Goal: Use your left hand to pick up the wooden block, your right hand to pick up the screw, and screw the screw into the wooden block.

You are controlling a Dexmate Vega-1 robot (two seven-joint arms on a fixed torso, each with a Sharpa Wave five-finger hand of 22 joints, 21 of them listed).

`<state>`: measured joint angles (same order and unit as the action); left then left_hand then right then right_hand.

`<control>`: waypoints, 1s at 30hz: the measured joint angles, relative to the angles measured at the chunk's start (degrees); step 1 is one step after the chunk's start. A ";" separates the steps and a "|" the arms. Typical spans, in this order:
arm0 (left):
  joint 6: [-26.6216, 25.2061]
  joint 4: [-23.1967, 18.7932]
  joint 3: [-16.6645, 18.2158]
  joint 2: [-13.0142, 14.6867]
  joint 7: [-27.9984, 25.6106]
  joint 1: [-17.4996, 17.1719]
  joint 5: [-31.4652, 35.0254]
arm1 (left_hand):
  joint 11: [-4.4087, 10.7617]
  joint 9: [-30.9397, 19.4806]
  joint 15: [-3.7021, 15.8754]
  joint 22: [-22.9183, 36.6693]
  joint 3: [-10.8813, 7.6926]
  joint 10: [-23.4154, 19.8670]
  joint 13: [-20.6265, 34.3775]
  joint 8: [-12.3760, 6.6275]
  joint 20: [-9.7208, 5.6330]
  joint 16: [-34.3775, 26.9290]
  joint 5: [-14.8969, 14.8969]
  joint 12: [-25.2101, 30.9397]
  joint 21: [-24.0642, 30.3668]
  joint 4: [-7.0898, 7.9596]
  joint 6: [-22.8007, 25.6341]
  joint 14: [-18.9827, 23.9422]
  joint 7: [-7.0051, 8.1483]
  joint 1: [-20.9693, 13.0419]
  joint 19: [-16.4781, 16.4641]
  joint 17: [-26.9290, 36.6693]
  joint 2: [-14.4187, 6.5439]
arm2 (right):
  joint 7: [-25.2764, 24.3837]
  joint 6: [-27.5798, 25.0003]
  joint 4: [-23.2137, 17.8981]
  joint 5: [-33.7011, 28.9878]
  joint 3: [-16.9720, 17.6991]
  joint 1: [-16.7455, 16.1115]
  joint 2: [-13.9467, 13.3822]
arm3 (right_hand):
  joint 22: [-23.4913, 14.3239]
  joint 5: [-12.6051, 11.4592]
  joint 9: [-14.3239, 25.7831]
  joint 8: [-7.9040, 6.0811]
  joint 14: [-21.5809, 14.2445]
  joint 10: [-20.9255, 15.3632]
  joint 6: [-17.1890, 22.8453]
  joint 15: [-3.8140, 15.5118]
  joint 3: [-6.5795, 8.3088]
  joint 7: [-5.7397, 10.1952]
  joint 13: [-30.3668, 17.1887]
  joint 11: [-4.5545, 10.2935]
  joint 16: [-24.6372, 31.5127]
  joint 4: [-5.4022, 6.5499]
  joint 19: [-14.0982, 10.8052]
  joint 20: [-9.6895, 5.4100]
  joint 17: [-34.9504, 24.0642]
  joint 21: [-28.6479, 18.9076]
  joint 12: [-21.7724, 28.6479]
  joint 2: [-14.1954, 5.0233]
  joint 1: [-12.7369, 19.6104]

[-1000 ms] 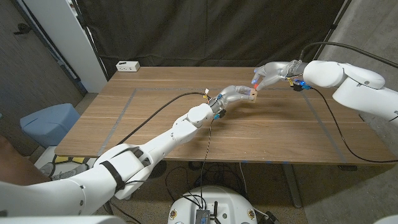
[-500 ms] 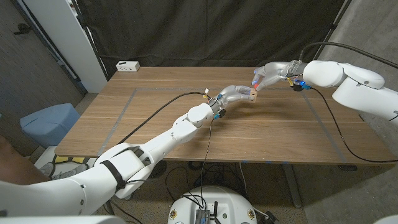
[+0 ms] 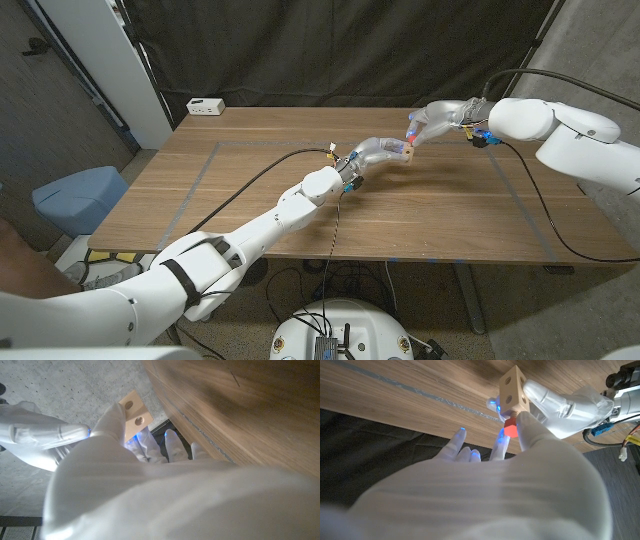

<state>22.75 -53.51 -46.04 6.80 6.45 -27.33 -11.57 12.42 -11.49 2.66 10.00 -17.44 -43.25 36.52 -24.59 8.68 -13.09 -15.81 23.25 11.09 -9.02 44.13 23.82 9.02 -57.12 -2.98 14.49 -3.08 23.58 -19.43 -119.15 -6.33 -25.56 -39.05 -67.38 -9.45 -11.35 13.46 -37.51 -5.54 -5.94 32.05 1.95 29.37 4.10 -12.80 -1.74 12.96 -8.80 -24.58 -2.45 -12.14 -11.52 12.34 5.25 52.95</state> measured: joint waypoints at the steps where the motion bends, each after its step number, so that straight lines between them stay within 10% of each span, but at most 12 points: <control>1: -0.03 -0.05 -0.02 0.01 -0.01 -0.04 0.01 | 0.00 0.00 0.00 0.00 0.00 0.00 0.00 0.00 0.00 0.00 0.00 0.00 0.00 0.00 0.00 0.00 0.00 0.00 0.00 0.00 0.00 | -0.02 0.01 -0.01 0.04 0.03 -0.06 -0.02 | 0.00 0.00 0.00 -0.01 -0.01 0.00 0.00 0.01 0.00 0.00 0.00 0.00 0.00 0.00 0.00 0.00 0.00 0.00 0.00 0.00 0.00; 30: -0.82 -0.88 -0.30 -0.02 -0.47 -0.37 0.33 | -0.24 0.00 0.00 0.00 0.00 0.00 -0.05 0.00 0.00 0.00 -0.10 -0.05 0.00 0.00 0.00 0.00 0.00 -0.10 0.00 0.00 -0.21 | -2.02 0.21 -0.56 1.75 1.47 -2.11 -1.29 | 0.13 0.34 0.80 -1.96 -1.96 -2.35 2.87 0.28 -0.83 -0.82 0.30 0.31 0.84 0.43 -1.96 -0.10 -0.25 0.00 0.81 -0.83 -0.83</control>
<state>21.93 -54.39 -46.34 6.78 5.99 -27.70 -11.24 12.18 -11.49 2.66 10.00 -17.45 -43.25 36.47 -24.59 8.68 -13.09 -15.92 23.20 11.09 -9.02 44.13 23.82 9.02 -57.22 -2.98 14.49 -3.29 21.56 -19.22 -119.71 -4.58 -24.09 -41.16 -68.67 -9.32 -11.01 14.26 -39.47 -7.50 -8.30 34.91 2.23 28.54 3.28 -12.50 -1.44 13.80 -8.37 -26.54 -2.54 -12.40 -11.52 13.15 4.42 52.11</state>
